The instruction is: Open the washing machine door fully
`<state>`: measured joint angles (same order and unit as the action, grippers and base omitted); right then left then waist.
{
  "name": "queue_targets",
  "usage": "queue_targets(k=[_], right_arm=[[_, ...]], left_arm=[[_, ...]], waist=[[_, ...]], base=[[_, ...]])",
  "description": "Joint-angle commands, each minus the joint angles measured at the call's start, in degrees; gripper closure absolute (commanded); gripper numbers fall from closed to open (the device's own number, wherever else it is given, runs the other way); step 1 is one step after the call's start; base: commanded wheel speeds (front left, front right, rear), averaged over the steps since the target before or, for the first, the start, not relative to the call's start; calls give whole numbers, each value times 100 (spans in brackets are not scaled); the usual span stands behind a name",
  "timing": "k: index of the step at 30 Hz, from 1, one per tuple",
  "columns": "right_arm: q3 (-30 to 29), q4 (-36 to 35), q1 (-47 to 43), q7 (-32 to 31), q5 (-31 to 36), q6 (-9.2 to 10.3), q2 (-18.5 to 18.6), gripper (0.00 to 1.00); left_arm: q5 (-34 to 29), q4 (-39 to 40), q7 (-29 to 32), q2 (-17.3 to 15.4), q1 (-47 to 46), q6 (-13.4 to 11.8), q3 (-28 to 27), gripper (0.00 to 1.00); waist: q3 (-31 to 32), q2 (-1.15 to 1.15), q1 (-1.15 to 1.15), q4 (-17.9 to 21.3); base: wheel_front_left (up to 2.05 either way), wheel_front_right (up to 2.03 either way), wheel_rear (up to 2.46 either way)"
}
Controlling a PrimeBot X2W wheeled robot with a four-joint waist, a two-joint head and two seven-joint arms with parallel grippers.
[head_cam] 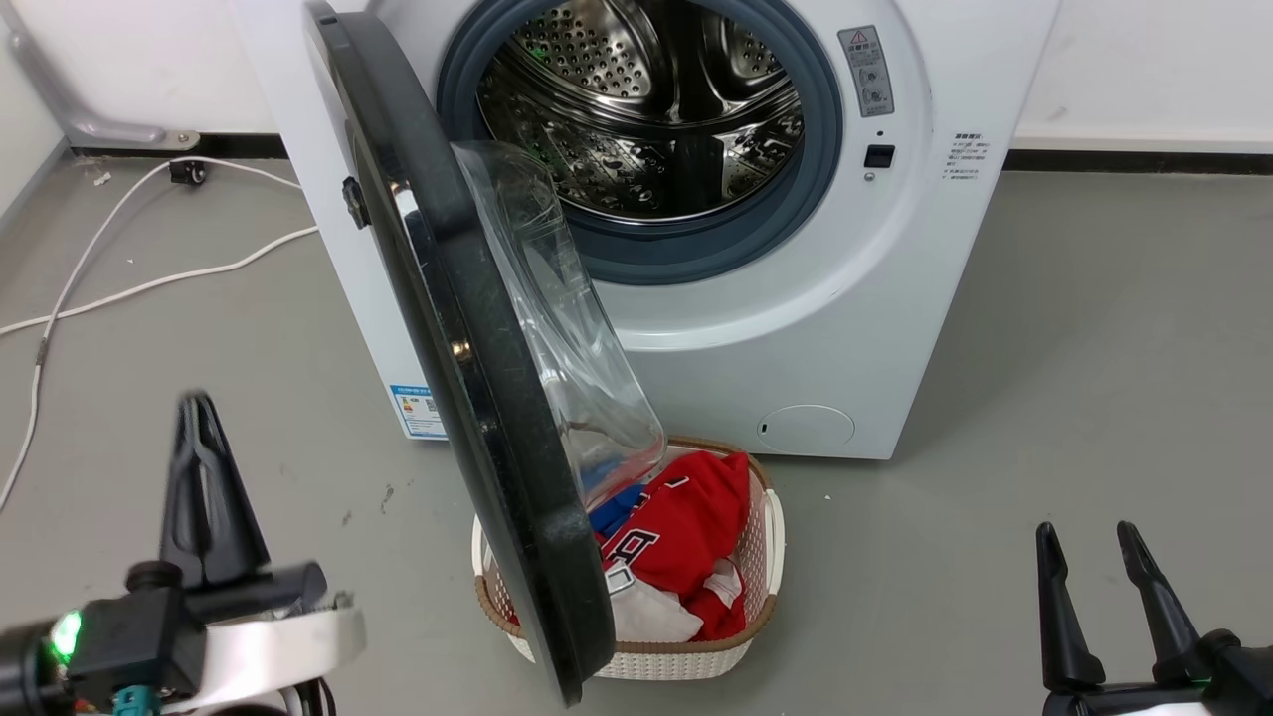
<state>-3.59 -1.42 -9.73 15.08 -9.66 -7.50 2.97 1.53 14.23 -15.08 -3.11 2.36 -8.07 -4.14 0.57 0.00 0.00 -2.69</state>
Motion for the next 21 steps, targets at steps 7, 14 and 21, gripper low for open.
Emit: queue_targets(k=[7,14,21], right_arm=[[34,-12,20,12,-68,0,-16,0],[71,3,29,13,-84,0,-16,0],[80,17,28,13,-92,1,-17,0]], left_arm=[[-283,1070,-13,-101,-422,234,504,100],[-532,1437,-13,-190,-690,631,1531,100],[-700,1359,-13,-188,-836,890,2477,100]], waist=[[47,0,0,0],[73,0,0,28],[73,0,0,26]], base=[[0,0,0],[0,0,0],[0,0,0]])
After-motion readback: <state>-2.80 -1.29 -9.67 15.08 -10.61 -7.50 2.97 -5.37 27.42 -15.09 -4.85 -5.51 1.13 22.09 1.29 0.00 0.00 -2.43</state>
